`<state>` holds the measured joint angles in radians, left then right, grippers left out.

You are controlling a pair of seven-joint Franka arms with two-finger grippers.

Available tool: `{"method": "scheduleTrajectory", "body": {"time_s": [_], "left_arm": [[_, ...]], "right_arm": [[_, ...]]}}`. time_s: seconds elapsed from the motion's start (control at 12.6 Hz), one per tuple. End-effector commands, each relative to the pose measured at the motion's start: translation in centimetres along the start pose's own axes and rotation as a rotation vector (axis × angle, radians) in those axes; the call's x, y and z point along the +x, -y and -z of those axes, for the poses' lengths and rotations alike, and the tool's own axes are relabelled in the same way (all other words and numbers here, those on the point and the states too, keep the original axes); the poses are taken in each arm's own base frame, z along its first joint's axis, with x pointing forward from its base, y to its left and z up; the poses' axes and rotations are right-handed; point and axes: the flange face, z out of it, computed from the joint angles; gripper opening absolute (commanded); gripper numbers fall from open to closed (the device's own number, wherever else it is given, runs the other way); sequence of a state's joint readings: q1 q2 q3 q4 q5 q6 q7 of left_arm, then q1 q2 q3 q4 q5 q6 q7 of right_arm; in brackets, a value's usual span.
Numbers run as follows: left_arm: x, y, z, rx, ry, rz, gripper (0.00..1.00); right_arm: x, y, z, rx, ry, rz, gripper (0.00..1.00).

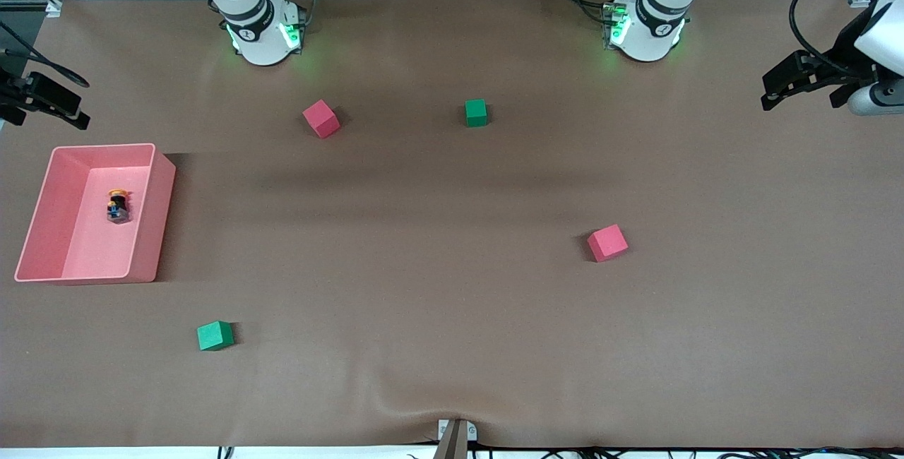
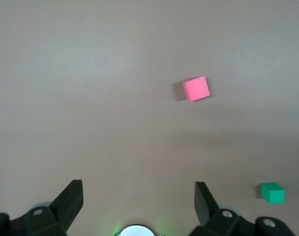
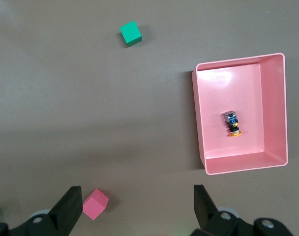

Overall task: Place and upright button with both arms
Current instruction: 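Move the right gripper down into the pink tray toward the button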

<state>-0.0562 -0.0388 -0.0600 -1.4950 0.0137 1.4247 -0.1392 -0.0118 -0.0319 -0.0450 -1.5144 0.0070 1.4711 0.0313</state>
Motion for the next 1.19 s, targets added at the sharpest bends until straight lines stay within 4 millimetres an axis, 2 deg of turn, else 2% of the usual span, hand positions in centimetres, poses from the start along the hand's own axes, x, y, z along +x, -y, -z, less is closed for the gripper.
{"method": "scheduleTrajectory", "body": {"time_s": [0.0,0.4,0.63,0.71,0.79,0.87,1.03,1.11], "left_arm": [[-0.3,0.0,0.4,-0.006,0.006,0.002,1.00],[-0.1,0.3,0.2,-0.001,0.010,-0.009,1.00],[-0.5,-0.5,0.3,0.001,0.008,-0.011,1.00],[-1.0,-1.0,0.6,0.003,0.003,-0.010,1.00],[-1.3,-1.3,0.7,0.015,0.000,-0.018,1.00],[-1.4,-1.4,0.4,0.017,0.007,-0.033,1.00],[-1.8,-2.1,0.1,0.020,0.014,-0.050,1.00],[-2.0,-3.0,0.0,0.022,0.015,-0.051,1.00]], "right_arm": [[0.1,-0.2,0.1,0.008,-0.001,0.006,1.00],[0.0,-1.0,0.0,0.007,0.007,-0.006,1.00],[1.1,-2.5,-2.2,-0.009,0.049,-0.011,1.00],[1.1,-4.3,-2.6,-0.007,0.060,-0.010,1.00],[1.3,-7.5,-4.2,0.014,0.084,-0.027,1.00],[1.9,-10.8,-6.2,0.027,0.113,-0.033,1.00],[3.0,-16.1,-10.7,0.057,0.172,-0.038,1.00],[3.9,-17.5,-13.0,0.061,0.192,-0.055,1.00]]}}
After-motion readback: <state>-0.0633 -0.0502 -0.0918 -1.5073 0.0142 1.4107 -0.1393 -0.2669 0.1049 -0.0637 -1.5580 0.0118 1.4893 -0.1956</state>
